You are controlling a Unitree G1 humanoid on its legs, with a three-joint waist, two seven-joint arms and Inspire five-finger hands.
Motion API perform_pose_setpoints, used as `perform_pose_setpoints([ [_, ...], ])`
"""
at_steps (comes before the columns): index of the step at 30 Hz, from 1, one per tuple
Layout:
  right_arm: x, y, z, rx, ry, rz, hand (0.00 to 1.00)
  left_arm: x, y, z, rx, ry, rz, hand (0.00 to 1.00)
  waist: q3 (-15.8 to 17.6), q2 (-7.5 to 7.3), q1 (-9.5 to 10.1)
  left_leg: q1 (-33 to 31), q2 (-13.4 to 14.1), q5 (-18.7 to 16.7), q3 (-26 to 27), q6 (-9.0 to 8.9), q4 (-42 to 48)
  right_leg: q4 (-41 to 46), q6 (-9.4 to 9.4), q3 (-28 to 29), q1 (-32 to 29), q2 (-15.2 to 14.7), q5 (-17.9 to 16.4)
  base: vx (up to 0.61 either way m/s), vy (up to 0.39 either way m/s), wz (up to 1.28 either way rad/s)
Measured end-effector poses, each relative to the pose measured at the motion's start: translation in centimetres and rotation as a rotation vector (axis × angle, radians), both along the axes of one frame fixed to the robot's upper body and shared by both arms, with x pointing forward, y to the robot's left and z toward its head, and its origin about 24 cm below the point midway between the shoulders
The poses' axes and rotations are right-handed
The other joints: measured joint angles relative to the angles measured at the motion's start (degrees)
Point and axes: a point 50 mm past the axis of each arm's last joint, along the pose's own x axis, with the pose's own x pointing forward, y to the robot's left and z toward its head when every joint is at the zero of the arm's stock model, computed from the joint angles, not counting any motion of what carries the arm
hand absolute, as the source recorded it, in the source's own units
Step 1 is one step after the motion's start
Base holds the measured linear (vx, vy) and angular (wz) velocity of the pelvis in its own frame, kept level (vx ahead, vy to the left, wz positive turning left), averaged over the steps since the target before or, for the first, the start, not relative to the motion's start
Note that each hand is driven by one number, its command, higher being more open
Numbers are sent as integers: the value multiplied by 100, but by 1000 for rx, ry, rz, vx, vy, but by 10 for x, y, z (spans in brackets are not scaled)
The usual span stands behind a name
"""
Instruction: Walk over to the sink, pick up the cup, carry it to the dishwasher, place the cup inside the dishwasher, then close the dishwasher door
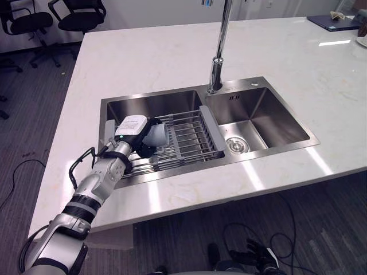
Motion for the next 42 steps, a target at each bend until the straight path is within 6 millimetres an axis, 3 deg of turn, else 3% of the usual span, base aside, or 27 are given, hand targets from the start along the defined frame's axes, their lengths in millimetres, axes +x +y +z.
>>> perform_pose_setpoints([
  [7,2,0,1,-1,-10,0,90,2,-1,4,-9,-8,-9,30,25,42,-151,22,-6,1,54,1,-40,17,7,54,-26,4,6,-3,-2,-5],
  [15,2,0,1,-2,-9,0,90,1,-5,2,-76,8,-17,30,26,44,-153,56,-9,1,45,3,-35,0,10,48,18,-2,10,-24,-8,0],
  [21,1,0,1,-5,-9,-2,90,-12,-22,-4,-213,-3,-60,30,28,48,-120,56,-11,3,8,5,-37,25,10,4,37,-7,10,0,0,1],
  [33,-1,-1,0,-14,2,-10,90,-68,-46,-5,-731,-158,-34,30,25,53,131,55,-36,8,-129,19,67,26,10,-107,150,-54,10,-30,-8,5],
  [42,1,-1,2,-24,-12,-21,90,-91,-49,3,-1068,-232,5,30,17,51,274,61,-38,2,-127,28,107,32,12,-75,185,-60,11,-4,-2,0],
])
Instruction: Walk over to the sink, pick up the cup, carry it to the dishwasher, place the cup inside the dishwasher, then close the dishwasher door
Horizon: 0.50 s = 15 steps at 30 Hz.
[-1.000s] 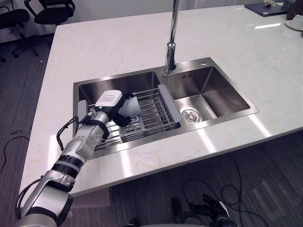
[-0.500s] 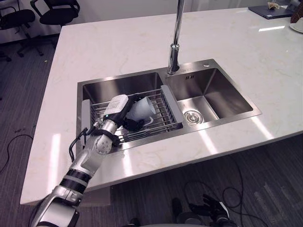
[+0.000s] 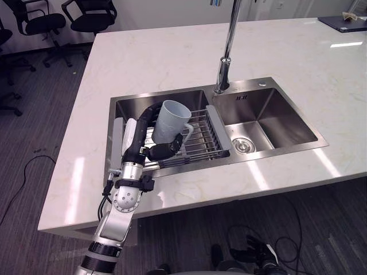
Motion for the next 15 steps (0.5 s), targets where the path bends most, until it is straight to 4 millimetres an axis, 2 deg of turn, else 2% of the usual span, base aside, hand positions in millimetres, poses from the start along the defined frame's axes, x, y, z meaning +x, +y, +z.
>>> perform_pose_setpoints([
  [3,-4,1,-1,-1,9,-8,90,-8,-4,8,-110,-41,-16,30,-27,5,108,59,0,-11,49,12,12,1,3,51,43,3,2,-29,-3,-7],
  [6,-4,1,0,-4,0,-14,90,-17,-4,13,-225,-73,-25,30,-33,3,119,141,-4,-30,87,23,33,20,11,92,111,0,5,-49,0,-7],
  [10,-12,2,-1,-3,12,-22,90,-28,-2,4,-320,-43,-4,30,-202,4,132,177,3,-125,159,26,174,70,17,174,154,1,0,-53,6,-10],
  [15,-24,1,-3,-4,40,-33,90,-37,0,-3,-345,-9,4,30,-291,-14,192,191,-8,-180,232,37,227,116,30,257,155,-12,-12,-58,7,-9],
])
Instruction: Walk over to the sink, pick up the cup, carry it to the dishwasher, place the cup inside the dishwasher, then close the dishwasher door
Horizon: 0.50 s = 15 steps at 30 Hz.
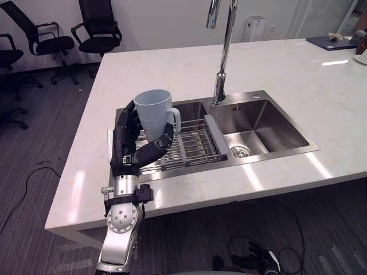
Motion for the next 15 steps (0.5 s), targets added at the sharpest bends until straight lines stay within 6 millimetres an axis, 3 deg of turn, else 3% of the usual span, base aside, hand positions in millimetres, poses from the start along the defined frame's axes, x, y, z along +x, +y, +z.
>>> perform_pose_setpoints([
  [8,-8,-1,-1,-5,15,-31,90,-13,0,-3,-40,18,-4,30,-92,-7,90,-4,8,-59,191,-36,52,202,27,183,-189,25,-37,-25,-1,-13],
  [15,13,3,3,-11,-45,-39,90,-15,-16,-1,-73,12,-85,30,64,-148,150,-383,84,-429,473,102,932,1439,143,378,-915,10,-420,-60,14,-22],
])
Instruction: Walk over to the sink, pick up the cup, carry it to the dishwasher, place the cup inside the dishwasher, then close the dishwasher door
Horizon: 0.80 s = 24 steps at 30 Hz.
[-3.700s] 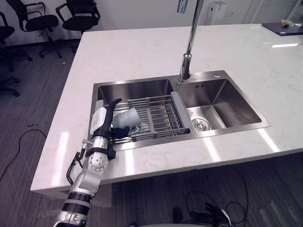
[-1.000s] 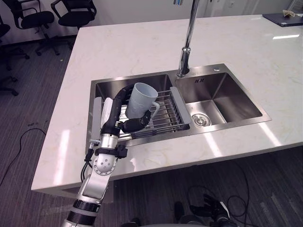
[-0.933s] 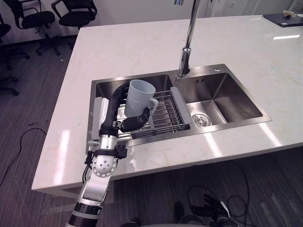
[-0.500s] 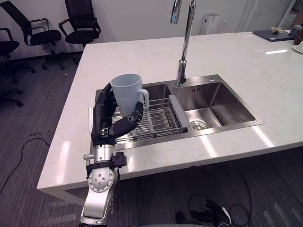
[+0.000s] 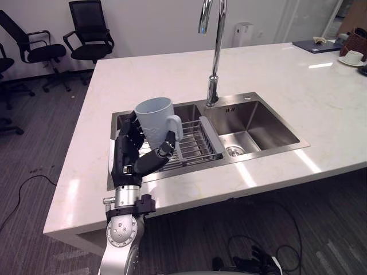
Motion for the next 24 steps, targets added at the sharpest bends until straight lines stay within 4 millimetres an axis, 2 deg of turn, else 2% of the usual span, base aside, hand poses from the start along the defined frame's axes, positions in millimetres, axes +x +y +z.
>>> perform_pose_setpoints([
  [1,10,5,3,3,-35,-5,90,0,-2,0,0,-1,-8,30,37,-59,30,-110,18,1,34,58,73,-69,52,-116,-22,-20,74,-163,-1,-6],
  [2,16,6,4,5,-56,-11,90,0,-2,1,-5,-5,-7,30,95,-26,61,-132,60,10,72,77,93,300,-5,-209,-127,-39,-142,-171,-16,0],
  [3,23,10,7,8,-82,-10,90,0,-1,0,-3,0,-3,30,134,-42,94,-169,65,21,60,94,187,1706,-36,-550,-339,-153,-874,-95,-31,8],
  [4,25,13,8,16,-95,-10,90,-2,-1,-1,-5,8,0,30,111,-67,173,-177,60,25,20,94,250,2482,123,-696,-237,-224,-1340,-108,-50,10],
  [6,28,18,8,27,-106,-5,90,-2,-1,-1,-7,7,3,30,3,-126,365,-365,54,43,-11,68,369,2690,204,-702,-9,-238,-1697,-84,-105,8],
  [7,36,21,11,28,-130,12,90,-2,-2,1,-20,-6,7,30,-64,-221,481,-636,22,94,-65,19,471,2207,91,-654,55,-197,-1858,-134,-152,22],
  [8,44,20,15,20,-157,15,90,-2,-3,2,-31,-9,6,30,-155,-140,558,-978,-1,282,-164,-25,408,1536,58,-668,51,-99,-1855,-138,-144,27],
  [9,49,18,17,12,-172,15,90,-2,-5,3,-43,-13,3,30,-148,-73,567,-1127,33,382,-218,-47,354,1216,-192,-702,69,-40,-1725,-102,-70,48],
  [10,57,14,20,2,-196,4,90,-3,-10,3,-64,-11,-7,30,-78,158,549,-1294,148,568,-425,-94,263,736,-319,-906,180,126,-1394,-109,-78,47],
  [11,58,13,20,2,-200,-8,90,-3,-12,3,-71,-11,-15,30,-19,234,535,-1307,185,646,-525,-116,219,512,-354,-1009,302,174,-1254,-151,-81,63],
  [12,57,13,20,4,-197,-23,90,-3,-16,3,-77,-11,-32,30,24,269,540,-1295,236,745,-659,-172,167,255,-407,-1178,492,239,-1105,-172,-95,59],
  [14,50,14,18,3,-186,-42,90,-3,-17,3,-72,-11,-44,30,55,237,527,-1251,249,872,-788,-271,139,204,-453,-1365,654,267,-1069,-152,-74,56],
  [15,47,13,18,7,-186,-67,90,-3,-17,3,-79,-11,-47,30,66,229,509,-1300,248,969,-827,-380,137,202,-486,-1503,706,260,-1050,-194,-48,58],
  [16,46,11,19,6,-194,-90,90,-3,-17,5,-91,-18,-53,30,95,172,476,-1346,274,989,-789,-465,82,185,-593,-1665,686,194,-1036,-208,-31,64],
  [17,46,12,20,8,-202,-100,90,-4,-17,6,-92,-24,-57,30,109,160,447,-1410,297,912,-720,-369,237,182,-658,-1776,683,156,-1030,-209,25,77],
  [18,44,10,21,-6,-208,-115,90,-4,-18,8,-96,-31,-64,30,111,153,373,-1541,336,696,-487,-72,710,190,-710,-1991,673,36,-1026,-241,114,88],
  [19,42,7,23,-17,-215,-120,90,-4,-20,9,-109,-38,-72,30,113,132,326,-1553,356,489,-341,68,1167,226,-711,-2153,697,-116,-1026,-224,151,89],
  [20,41,7,24,-19,-221,-121,90,-4,-22,9,-116,-41,-78,30,106,122,310,-1508,387,391,-255,112,1341,237,-701,-2232,702,-203,-1020,-184,215,82],
  [22,44,7,27,-20,-240,-120,90,-3,-28,12,-135,-53,-105,30,62,128,248,-1146,522,64,-174,27,1569,235,-582,-2495,681,-484,-985,-92,258,77],
  [23,45,7,27,-20,-242,-119,90,-3,-30,12,-139,-55,-112,30,31,171,231,-971,527,-40,-205,-87,1301,241,-469,-2530,650,-508,-990,-57,246,57],
  [24,44,6,27,-23,-239,-119,90,-2,-33,12,-143,-59,-123,30,-86,273,245,-750,476,-234,-310,-214,604,271,-351,-2563,542,-520,-976,-30,249,26],
])
